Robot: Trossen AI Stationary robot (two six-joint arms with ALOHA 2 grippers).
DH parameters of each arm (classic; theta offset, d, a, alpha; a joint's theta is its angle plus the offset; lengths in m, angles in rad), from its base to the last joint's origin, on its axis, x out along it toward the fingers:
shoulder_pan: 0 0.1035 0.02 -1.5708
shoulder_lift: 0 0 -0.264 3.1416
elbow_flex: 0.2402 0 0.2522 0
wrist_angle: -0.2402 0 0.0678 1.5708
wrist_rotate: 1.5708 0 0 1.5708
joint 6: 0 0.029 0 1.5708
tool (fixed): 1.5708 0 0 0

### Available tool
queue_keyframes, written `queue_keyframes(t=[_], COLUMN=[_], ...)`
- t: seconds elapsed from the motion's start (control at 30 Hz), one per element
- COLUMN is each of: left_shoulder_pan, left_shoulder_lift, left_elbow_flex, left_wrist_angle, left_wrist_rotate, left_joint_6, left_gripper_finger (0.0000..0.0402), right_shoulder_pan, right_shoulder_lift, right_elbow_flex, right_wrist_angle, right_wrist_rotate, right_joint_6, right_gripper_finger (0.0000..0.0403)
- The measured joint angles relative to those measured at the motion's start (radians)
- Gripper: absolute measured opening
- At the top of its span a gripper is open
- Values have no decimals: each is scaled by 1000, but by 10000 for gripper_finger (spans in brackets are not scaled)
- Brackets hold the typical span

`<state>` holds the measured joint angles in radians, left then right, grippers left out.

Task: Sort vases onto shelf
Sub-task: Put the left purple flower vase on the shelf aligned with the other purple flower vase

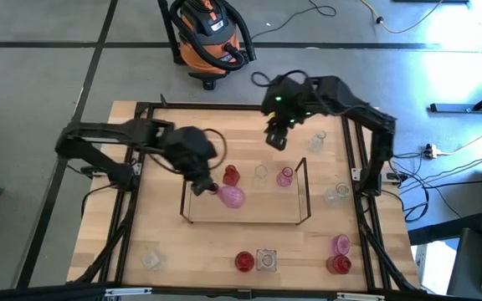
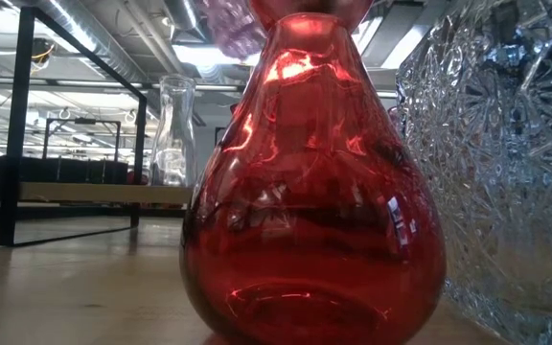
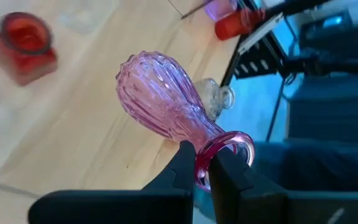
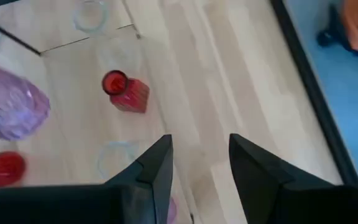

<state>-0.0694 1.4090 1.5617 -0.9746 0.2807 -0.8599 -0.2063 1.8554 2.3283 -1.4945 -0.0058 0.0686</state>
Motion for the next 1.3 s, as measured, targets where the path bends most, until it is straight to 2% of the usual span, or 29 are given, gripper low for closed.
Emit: queue_keyframes(t=[0.1, 0.2, 0.4, 0.67, 0.83, 0.97, 1.1, 1.3], left_shoulder_pan=[29, 50, 67, 48, 41, 44, 46, 45], left_shoulder_lift=[71, 135, 250, 358, 389, 385, 385, 384], left_elbow_flex=[36, 96, 170, 173, 173, 174, 174, 174], left_wrist_angle=[-63, -144, -232, -283, -274, -239, -231, -211], left_wrist_rotate=[23, 21, 18, 74, 96, 57, 59, 62], left_joint_6=[65, 125, 192, 225, 226, 220, 219, 218], left_gripper_finger=[17, 17, 17, 17, 17, 50, 79, 85], right_shoulder_pan=[-3, -3, -3, -3, -3, -3, -3, -3], right_shoulder_lift=[-47, -86, -132, -143, -143, -142, -142, -142], right_elbow_flex=[0, 0, 1, 1, 1, 1, 1, 1], right_wrist_angle=[-42, -66, -78, -77, -77, -77, -77, -77], right_wrist_rotate=[67, 91, 93, 90, 66, 65, 64, 49], right_joint_6=[29, 55, 91, 92, 85, 82, 66, 57], right_gripper_finger=[140, 140, 140, 140, 140, 140, 140, 140])
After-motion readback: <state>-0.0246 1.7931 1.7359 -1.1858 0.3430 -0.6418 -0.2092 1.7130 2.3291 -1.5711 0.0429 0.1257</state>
